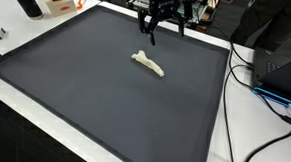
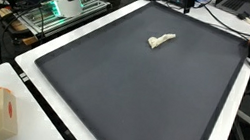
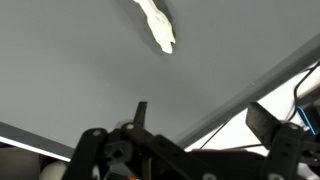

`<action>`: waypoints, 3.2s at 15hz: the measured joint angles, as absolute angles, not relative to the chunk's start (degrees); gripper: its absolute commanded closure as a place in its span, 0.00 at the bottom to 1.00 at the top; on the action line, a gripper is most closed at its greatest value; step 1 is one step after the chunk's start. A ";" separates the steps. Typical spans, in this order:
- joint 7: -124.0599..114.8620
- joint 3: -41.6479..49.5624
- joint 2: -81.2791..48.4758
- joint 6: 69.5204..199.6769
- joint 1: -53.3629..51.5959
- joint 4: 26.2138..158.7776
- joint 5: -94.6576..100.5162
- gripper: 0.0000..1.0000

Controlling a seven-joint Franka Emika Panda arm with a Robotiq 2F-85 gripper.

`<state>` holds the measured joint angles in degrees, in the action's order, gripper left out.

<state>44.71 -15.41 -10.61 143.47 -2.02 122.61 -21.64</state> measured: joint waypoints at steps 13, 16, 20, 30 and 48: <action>52.79 -10.52 -4.91 141.40 -0.76 131.69 -68.01 0.00; 55.65 -8.65 -4.27 141.01 -0.78 134.89 -74.77 0.00; 56.41 -6.40 -4.17 140.42 -0.79 138.74 -78.09 0.00; 53.83 -2.85 -4.66 141.35 -0.76 145.15 -83.89 0.00; 35.91 -2.66 -9.72 149.79 -1.11 143.37 -74.95 0.00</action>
<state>35.91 -2.66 -9.72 149.79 -1.11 143.37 -74.95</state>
